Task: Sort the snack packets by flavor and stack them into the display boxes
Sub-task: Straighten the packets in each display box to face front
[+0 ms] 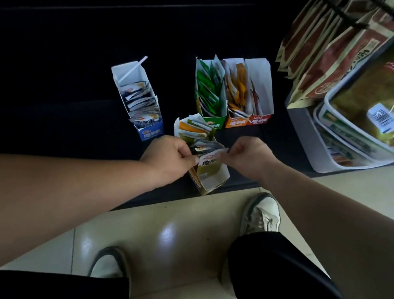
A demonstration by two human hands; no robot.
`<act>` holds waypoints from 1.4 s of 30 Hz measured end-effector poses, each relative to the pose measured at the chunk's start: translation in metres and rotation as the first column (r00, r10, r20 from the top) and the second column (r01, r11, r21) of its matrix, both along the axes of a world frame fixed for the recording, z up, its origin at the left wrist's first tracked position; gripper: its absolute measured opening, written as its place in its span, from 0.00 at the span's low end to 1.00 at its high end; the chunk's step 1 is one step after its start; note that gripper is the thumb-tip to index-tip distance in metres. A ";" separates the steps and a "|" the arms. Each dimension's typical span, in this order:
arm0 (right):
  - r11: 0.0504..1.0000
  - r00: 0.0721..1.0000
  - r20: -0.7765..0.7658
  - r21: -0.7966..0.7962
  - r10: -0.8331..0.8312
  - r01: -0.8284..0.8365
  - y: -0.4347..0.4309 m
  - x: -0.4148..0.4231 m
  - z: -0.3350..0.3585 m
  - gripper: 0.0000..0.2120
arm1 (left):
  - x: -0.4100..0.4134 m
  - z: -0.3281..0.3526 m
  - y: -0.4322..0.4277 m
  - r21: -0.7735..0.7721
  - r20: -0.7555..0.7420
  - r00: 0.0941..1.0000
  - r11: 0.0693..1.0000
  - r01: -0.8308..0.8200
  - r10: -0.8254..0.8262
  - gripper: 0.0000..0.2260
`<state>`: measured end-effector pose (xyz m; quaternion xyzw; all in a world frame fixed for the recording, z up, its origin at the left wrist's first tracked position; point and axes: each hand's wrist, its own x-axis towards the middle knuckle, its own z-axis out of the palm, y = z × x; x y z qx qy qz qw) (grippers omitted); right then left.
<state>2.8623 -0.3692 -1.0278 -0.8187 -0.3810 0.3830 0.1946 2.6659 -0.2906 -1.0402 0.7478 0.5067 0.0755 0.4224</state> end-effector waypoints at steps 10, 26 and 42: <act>0.986 0.938 -0.305 -0.044 -0.164 0.158 0.002 -0.041 -0.006 0.13 | -0.014 -0.018 0.006 -0.123 0.086 0.992 0.989 -0.085 0.096 0.07; 0.996 0.955 -0.281 0.019 0.092 -0.090 0.005 -0.068 0.008 0.09 | -0.061 -0.010 0.016 -0.029 0.071 0.926 0.927 0.373 -0.371 0.10; 0.995 0.974 -0.204 0.050 0.095 -0.087 0.014 -0.053 0.010 0.10 | -0.056 -0.005 0.041 0.002 0.030 0.980 0.980 0.197 -0.197 0.22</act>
